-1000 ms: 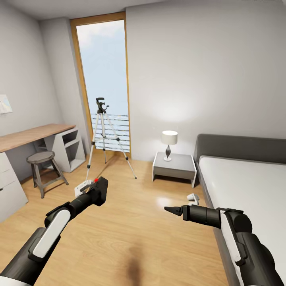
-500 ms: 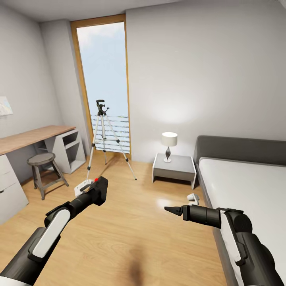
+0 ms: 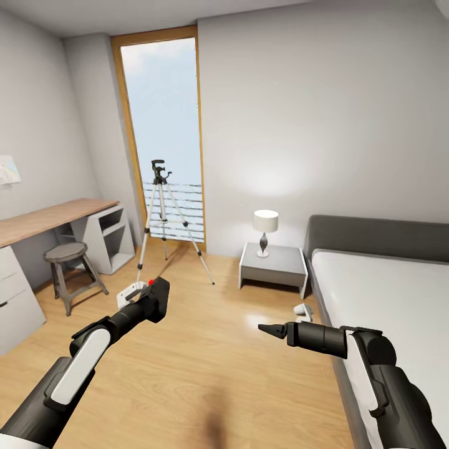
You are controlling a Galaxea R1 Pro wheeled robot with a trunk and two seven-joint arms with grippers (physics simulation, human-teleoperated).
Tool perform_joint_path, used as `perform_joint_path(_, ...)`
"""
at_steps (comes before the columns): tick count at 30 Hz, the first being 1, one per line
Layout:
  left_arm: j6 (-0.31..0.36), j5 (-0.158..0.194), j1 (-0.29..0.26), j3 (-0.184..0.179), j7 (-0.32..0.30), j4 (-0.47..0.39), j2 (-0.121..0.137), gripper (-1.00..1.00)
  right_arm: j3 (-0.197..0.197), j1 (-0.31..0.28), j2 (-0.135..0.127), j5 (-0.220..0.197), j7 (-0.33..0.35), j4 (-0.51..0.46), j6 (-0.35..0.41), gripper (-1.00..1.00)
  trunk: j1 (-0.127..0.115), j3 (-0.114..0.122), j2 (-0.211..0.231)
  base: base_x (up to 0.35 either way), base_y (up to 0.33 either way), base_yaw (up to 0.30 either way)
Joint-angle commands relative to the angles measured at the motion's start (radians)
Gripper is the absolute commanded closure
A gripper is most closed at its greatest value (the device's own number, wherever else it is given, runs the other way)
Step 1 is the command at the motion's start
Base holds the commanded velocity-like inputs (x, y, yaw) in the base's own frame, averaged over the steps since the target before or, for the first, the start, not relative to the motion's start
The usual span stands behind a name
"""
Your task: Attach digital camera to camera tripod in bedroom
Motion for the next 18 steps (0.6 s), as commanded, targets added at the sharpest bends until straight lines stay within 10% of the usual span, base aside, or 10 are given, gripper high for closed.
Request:
perform_joint_path(1,0.001,0.008,-0.001,-0.002,0.009,-0.002,0.001,1.0,0.0,-0.001,0.0,-0.007,-0.002,0.0,0.008,-1.0,-0.004,0.002,0.007,0.0,0.0,0.0)
perform_joint_path(18,0.001,0.009,-0.001,-0.002,0.009,-0.002,0.001,1.0,0.0,-0.001,0.0,-0.008,-0.002,0.0,0.008,-1.0,-0.069,0.055,0.126,0.0,0.0,0.0)
